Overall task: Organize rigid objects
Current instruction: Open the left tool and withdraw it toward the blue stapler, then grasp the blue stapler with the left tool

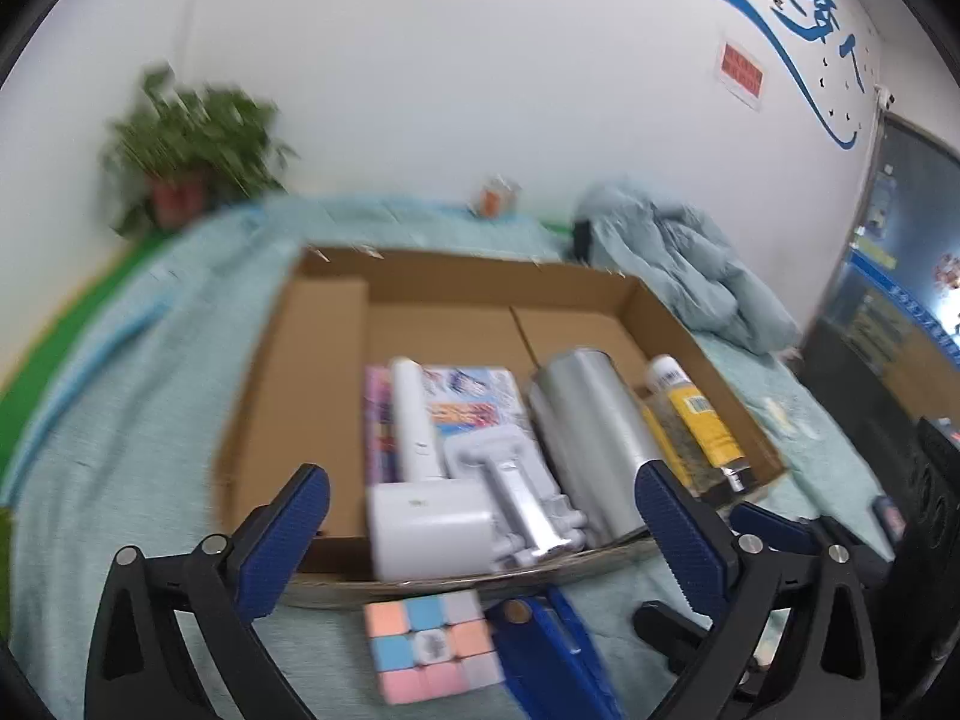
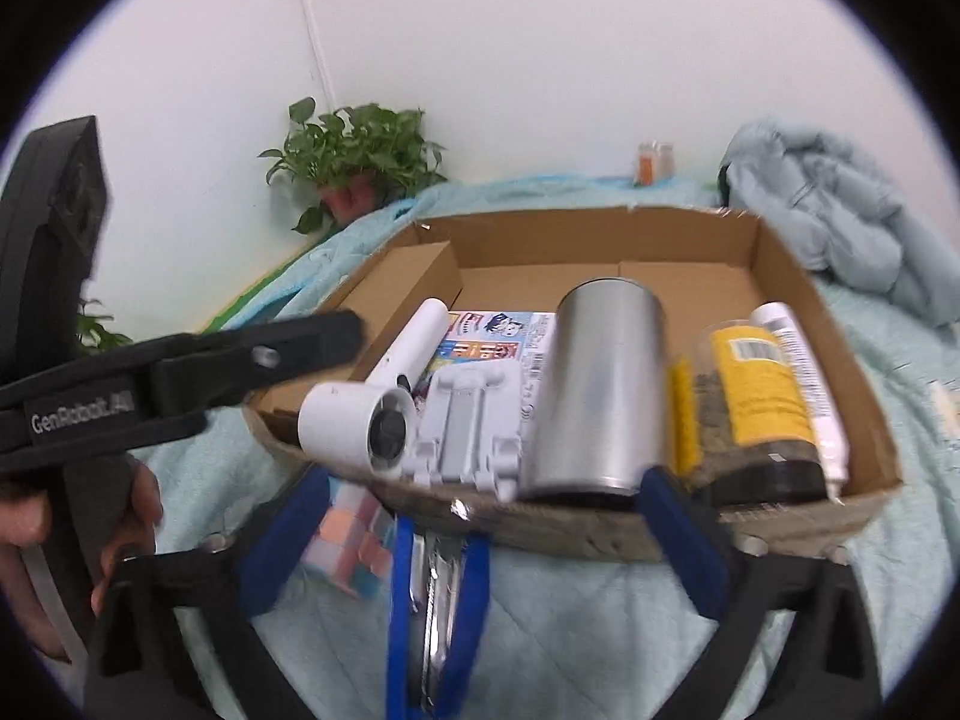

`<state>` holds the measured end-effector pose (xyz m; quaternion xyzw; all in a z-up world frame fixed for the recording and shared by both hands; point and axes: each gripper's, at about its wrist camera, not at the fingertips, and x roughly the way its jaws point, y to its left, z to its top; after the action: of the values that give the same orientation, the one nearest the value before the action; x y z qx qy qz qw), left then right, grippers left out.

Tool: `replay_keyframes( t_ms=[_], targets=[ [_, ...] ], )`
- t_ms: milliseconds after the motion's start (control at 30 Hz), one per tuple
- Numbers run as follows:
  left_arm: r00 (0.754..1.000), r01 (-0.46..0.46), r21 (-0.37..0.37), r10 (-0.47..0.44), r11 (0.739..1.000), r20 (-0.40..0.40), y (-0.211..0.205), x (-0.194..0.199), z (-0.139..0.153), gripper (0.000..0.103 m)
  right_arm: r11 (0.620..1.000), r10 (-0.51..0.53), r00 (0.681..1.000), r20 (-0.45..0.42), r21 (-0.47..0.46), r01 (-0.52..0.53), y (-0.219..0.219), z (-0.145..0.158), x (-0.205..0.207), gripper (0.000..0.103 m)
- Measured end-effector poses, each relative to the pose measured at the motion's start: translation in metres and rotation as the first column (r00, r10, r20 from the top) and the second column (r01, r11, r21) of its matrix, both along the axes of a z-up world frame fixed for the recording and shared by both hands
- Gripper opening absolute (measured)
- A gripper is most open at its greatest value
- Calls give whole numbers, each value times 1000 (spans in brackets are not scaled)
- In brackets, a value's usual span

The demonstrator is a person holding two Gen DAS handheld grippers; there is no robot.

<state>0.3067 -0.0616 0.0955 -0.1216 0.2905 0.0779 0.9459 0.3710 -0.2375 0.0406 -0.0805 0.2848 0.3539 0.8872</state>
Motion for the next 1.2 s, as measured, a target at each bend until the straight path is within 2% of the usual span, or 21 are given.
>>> replay_keyframes(
  t_ms=[67,167,300,333,433,500,567,633,733,833,967,1067,1200],
  targets=[
    [1000,-19,52,18,998,2,-9,-17,-6,103,1000,-1,1000,-1,-14,1,-6,-5,-7,103],
    [999,-33,25,33,999,-37,-15,-33,-21,103,1000,21,999,-42,1,-21,-16,-13,-14,103],
    [995,-43,-59,38,997,-93,-18,-54,-44,103,996,90,982,-167,17,-88,-20,-31,-17,103],
    [993,-40,-79,31,996,-113,-18,-58,-51,103,994,110,968,-227,26,-107,-21,-40,-17,103],
    [989,-40,-137,20,990,-147,-18,-69,-68,102,993,111,937,-332,6,-116,-18,-65,-18,102],
    [988,-53,-192,22,980,-156,-16,-79,-77,102,993,110,931,-347,-8,-120,-13,-75,-20,99],
    [986,-61,-224,23,973,-167,-16,-87,-83,102,992,107,933,-345,-25,-123,-7,-80,-23,89],
    [983,-67,-233,25,970,-180,-17,-91,-87,102,991,111,939,-327,-39,-131,2,-83,-27,62],
    [980,-60,-227,14,972,-199,-23,-94,-89,102,993,68,953,-294,-71,-93,7,-88,-27,40],
    [979,-42,-265,-12,963,-202,-27,-89,-89,102,996,47,949,-313,-57,-68,0,-88,-26,32],
    [975,29,-346,-103,938,-197,-42,-76,-90,102,995,51,953,-299,-65,-74,-19,-88,-31,31],
    [965,83,-424,-178,902,-190,-58,-63,-96,102,993,35,966,-257,-103,-63,-42,-85,-38,31],
    [951,114,-443,-227,889,-212,-78,-46,-103,102,978,-34,990,-135,-209,5,-66,-78,-42,31]
  ],
)
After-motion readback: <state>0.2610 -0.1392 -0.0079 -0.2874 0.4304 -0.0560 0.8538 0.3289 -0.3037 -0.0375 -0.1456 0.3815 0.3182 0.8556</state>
